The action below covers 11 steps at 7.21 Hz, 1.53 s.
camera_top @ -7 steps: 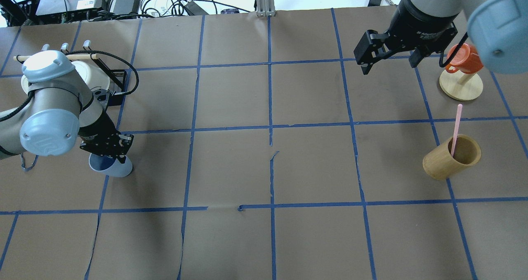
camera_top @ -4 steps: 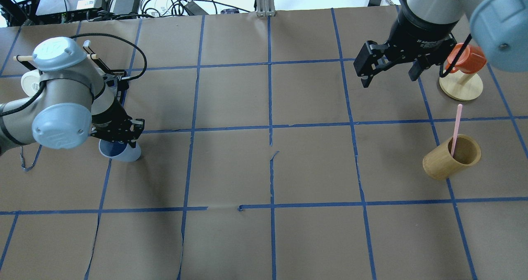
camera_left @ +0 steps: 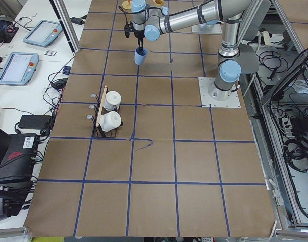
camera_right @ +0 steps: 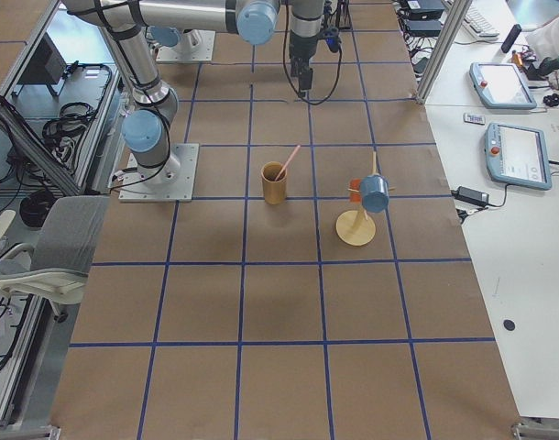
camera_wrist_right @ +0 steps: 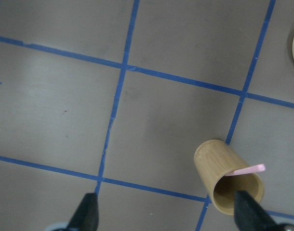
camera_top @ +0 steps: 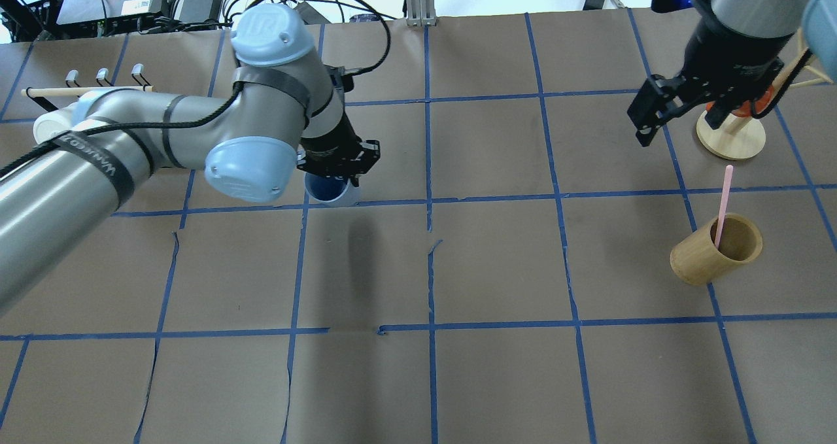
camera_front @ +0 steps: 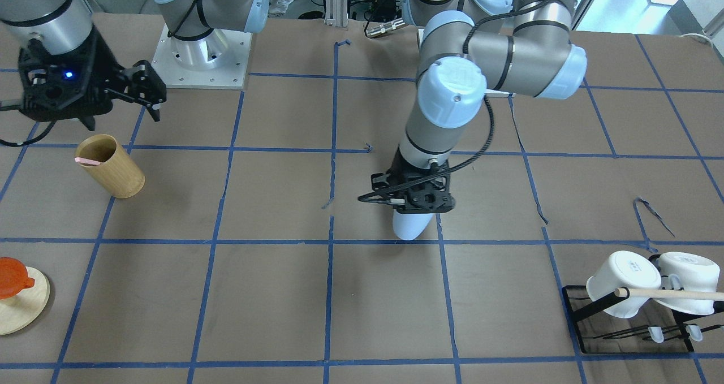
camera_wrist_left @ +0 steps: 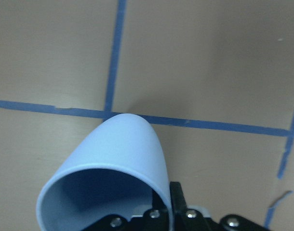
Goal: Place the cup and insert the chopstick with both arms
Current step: 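Carry the blue cup to centre with left gripper while right reaches for chopstick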
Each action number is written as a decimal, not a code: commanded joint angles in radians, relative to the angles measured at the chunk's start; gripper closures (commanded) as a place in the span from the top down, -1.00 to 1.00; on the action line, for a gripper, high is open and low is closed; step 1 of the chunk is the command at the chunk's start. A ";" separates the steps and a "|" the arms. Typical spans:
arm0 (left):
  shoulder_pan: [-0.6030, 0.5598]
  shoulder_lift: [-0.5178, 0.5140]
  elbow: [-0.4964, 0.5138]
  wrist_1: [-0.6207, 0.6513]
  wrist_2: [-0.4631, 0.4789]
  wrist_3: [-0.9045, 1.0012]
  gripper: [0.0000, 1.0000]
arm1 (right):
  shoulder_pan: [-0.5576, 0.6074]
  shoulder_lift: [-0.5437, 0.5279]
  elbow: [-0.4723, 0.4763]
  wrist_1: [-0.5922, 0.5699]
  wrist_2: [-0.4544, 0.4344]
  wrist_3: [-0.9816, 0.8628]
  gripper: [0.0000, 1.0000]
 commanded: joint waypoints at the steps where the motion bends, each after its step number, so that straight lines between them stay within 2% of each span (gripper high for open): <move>1: -0.082 -0.107 0.071 0.182 -0.013 -0.012 -1.00 | -0.091 0.007 0.102 -0.114 -0.013 -0.171 1.00; 3: -0.123 -0.193 0.161 0.181 -0.012 -0.013 -1.00 | -0.134 0.006 0.199 -0.205 -0.045 -0.299 1.00; 4: -0.131 -0.235 0.204 0.175 -0.013 -0.016 -1.00 | -0.172 0.007 0.202 -0.215 -0.041 -0.330 1.00; 6: -0.154 -0.272 0.229 0.120 0.000 -0.006 -1.00 | -0.180 0.013 0.211 -0.259 -0.036 -0.378 0.99; 8: -0.155 -0.293 0.321 -0.025 0.000 -0.010 -1.00 | -0.200 0.049 0.234 -0.294 -0.048 -0.386 0.81; 9: -0.157 -0.305 0.352 -0.043 0.000 -0.013 -0.55 | -0.237 0.050 0.242 -0.298 -0.039 -0.448 0.72; 10: -0.157 -0.316 0.360 -0.031 -0.003 -0.027 0.98 | -0.249 0.050 0.243 -0.310 -0.035 -0.459 0.56; 11: -0.155 -0.318 0.372 -0.017 -0.003 -0.047 1.00 | -0.249 0.050 0.243 -0.311 -0.035 -0.459 0.23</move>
